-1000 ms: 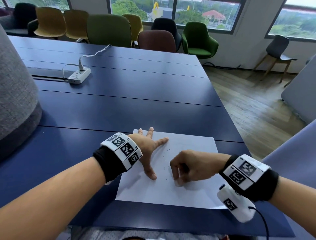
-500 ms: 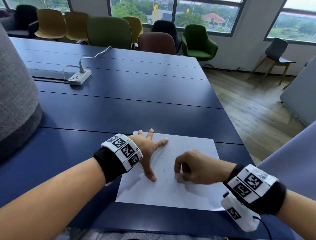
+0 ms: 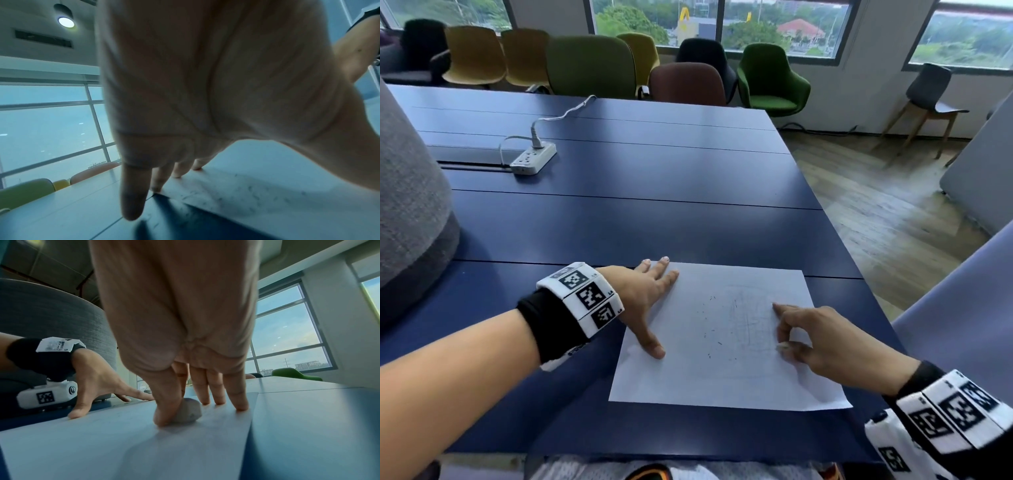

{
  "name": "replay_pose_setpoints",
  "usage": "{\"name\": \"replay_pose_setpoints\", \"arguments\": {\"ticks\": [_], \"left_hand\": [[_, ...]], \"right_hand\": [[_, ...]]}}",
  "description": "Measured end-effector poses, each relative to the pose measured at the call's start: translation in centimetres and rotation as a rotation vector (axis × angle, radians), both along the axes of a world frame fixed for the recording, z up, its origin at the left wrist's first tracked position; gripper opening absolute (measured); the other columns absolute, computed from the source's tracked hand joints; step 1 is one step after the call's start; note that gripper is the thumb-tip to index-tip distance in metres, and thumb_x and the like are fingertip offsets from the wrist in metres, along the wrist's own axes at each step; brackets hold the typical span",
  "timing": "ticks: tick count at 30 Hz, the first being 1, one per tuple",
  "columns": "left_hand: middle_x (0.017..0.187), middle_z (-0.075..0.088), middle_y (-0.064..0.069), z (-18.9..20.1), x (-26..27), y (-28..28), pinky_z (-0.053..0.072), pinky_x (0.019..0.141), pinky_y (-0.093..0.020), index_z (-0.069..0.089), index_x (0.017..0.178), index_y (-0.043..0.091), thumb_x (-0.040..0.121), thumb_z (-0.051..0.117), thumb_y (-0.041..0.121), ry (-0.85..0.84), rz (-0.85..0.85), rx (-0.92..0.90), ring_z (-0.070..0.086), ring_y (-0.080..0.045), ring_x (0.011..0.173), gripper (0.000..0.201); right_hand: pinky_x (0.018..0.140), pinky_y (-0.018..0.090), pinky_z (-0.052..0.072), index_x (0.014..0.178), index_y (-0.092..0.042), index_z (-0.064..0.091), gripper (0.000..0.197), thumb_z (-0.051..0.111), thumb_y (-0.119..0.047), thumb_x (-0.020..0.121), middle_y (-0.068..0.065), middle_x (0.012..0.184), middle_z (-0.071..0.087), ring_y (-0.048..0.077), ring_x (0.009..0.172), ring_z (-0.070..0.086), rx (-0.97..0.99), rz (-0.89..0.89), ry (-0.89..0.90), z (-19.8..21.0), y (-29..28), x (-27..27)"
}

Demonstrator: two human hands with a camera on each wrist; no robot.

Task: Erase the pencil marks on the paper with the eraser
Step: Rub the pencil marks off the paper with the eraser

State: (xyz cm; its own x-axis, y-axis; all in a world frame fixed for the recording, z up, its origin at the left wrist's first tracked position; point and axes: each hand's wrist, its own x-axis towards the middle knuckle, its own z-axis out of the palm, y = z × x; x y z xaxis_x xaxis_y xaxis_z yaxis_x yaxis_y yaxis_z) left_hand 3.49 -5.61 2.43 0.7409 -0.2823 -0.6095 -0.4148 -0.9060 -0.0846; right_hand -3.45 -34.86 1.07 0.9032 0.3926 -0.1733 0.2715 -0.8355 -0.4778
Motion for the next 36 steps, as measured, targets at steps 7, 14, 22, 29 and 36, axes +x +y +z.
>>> {"name": "replay_pose_setpoints", "arguments": {"ticks": [7, 14, 22, 29, 36], "left_hand": [[0.157, -0.032, -0.005, -1.1, -4.8, -3.3, -0.003, 0.122, -0.045, -0.021, 0.153, 0.024, 0.079, 0.035, 0.084, -0.104, -0.282, -0.151, -0.023, -0.025, 0.147, 0.11], [0.154, -0.036, -0.001, -3.5, -9.1, -7.1, -0.018, 0.117, -0.046, -0.022, 0.151, 0.027, 0.079, 0.013, 0.081, -0.026, -0.539, -0.208, -0.035, -0.018, 0.141, 0.097], [0.149, -0.042, 0.0, -3.3, -6.7, -1.4, -0.012, 0.12, -0.043, -0.033, 0.142, 0.019, 0.057, -0.01, 0.088, -0.013, -0.182, -0.105, -0.038, -0.014, 0.138, 0.112], [0.149, -0.043, 0.004, -3.6, -9.6, -4.0, -0.029, 0.111, -0.038, -0.029, 0.147, 0.032, 0.086, 0.016, 0.079, 0.024, -0.472, -0.26, -0.044, -0.009, 0.135, 0.09], [0.149, -0.038, 0.002, -2.0, -4.8, -1.2, -0.011, 0.12, -0.04, -0.027, 0.148, 0.015, 0.061, -0.006, 0.086, -0.049, -0.179, -0.019, -0.029, -0.014, 0.144, 0.114]], "right_hand": [[0.088, 0.03, 0.052, 0.07, -0.017, 0.064, 0.014, 0.074, -0.009, 0.077, 0.009, 0.117, 0.067, 0.023, 0.115, 0.058, -0.033, -0.008, 0.009, 0.2, 0.1, 0.5], [0.086, 0.011, 0.045, 0.068, -0.02, 0.063, 0.018, 0.078, -0.012, 0.074, -0.002, 0.121, 0.068, 0.008, 0.119, 0.058, -0.039, 0.003, 0.006, 0.2, 0.1, 0.6], [0.089, 0.027, 0.05, 0.066, -0.019, 0.06, 0.022, 0.074, -0.008, 0.077, 0.004, 0.107, 0.071, 0.014, 0.118, 0.059, -0.001, -0.007, 0.017, 0.0, 0.1, 0.3], [0.092, 0.025, 0.05, 0.067, -0.018, 0.061, 0.02, 0.077, -0.01, 0.074, 0.001, 0.113, 0.07, 0.012, 0.12, 0.058, -0.013, -0.018, 0.009, -0.2, 0.0, 0.5], [0.091, 0.025, 0.051, 0.067, -0.015, 0.061, 0.019, 0.077, -0.008, 0.073, 0.004, 0.109, 0.071, 0.011, 0.12, 0.058, -0.032, -0.022, 0.023, -0.4, 0.0, 0.7]]}}
